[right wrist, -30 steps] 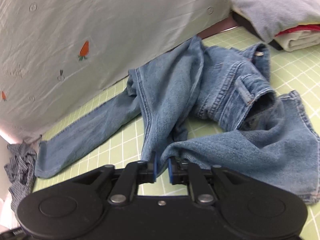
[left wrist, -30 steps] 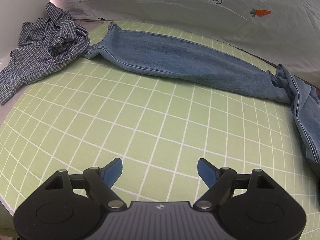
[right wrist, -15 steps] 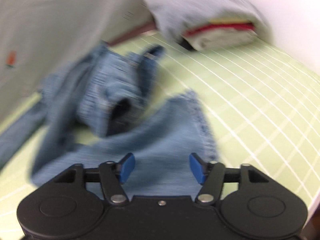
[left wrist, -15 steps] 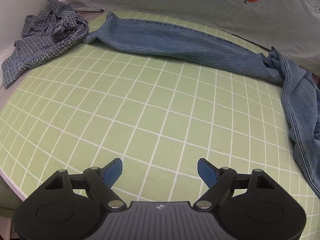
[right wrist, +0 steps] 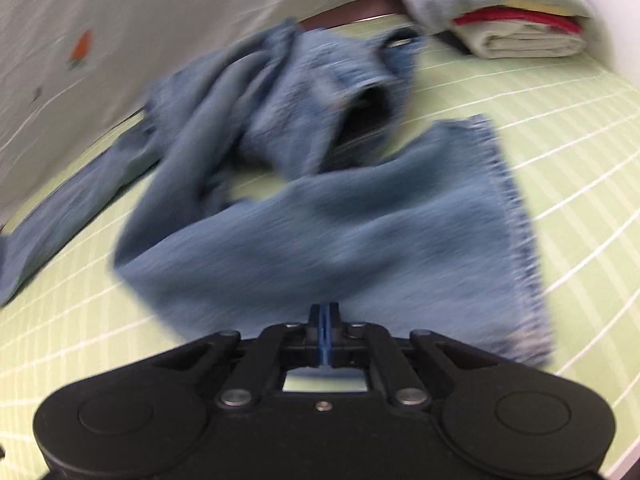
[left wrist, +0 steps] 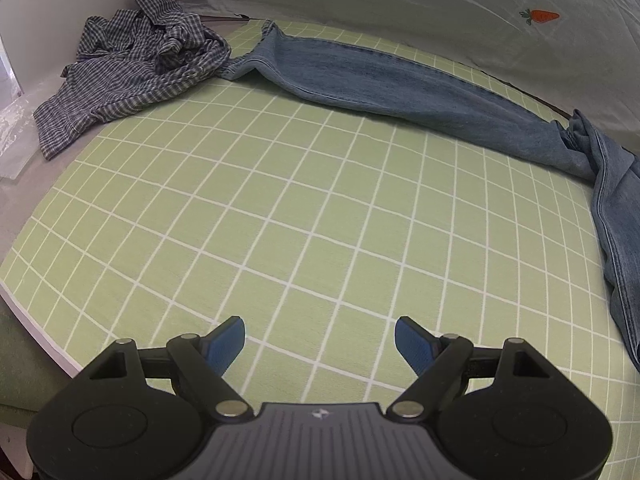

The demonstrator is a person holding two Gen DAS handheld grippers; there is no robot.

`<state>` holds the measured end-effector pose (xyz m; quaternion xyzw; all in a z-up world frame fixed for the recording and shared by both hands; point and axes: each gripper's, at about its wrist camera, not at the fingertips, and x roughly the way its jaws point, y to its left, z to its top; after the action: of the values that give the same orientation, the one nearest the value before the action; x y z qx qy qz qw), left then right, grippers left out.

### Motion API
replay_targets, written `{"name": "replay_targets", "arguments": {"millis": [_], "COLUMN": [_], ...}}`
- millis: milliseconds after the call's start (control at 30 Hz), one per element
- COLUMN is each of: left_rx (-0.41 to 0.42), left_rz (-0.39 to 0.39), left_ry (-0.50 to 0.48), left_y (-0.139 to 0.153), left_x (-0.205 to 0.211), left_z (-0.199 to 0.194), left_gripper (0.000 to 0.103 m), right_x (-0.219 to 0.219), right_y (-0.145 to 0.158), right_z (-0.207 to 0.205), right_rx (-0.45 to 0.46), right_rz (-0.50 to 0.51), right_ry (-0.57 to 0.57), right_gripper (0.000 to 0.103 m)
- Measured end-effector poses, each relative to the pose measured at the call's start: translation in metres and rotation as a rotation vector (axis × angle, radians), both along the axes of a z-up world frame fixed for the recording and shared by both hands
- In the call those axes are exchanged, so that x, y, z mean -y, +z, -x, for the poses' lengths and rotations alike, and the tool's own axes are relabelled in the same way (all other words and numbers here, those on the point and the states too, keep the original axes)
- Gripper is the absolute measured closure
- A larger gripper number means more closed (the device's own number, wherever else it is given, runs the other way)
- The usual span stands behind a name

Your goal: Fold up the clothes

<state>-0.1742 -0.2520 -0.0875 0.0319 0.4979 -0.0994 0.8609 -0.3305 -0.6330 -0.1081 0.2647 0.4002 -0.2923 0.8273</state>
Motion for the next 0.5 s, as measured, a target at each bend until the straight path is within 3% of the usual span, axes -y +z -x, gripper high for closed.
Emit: {"name": "replay_targets", "arguments": {"millis": [67,133,167,233,300,433,500], "left_rx": [0.012,0.018,0.022,0.031,0.025,0.019,0.019], "left_rz": [0.0,0.011,0.014,0.013,0.015,0.017,0.015], "left_ry": [0.013,0.024,0.021,0.011,0.005,-0.003,0.0], "left_y": [0.003,0.006,0.007,0.007,0.005,0.003,0.002], "left_x": [-0.01,-0.018,-0.019,-0.019,-0.016,-0.007,-0.003], "left_z": [-0.007,-0.016,-0.019,-0.023,-0.024,-0.019,-0.016], "left_gripper": [0.02,0.02,0.02,0.02,0.02,0.02,0.019], "right_x": [-0.022,-0.029,-0.027,-0.016,0.0,0.036,0.054], "right_y": [0.002,0.004,0.006,0.009,0.01,0.009,0.006], "right_z": [-0.016,-0.021,-0.019,-0.009,0.002,0.02,0.027], "right_rx": [-0.029,-0.039,-0.028,-0.01,-0.026,-0.073,-0.097], "right_rz": [0.06,0.095,0.1,0.111,0.138,0.182,0.179], "right_ry": [0.05,0.031,-0.004,-0.091,-0.154,-0.263,-0.283], "right_gripper": [0.101,0.095,0.078,0.057,0.053,0.028,0.028]}}
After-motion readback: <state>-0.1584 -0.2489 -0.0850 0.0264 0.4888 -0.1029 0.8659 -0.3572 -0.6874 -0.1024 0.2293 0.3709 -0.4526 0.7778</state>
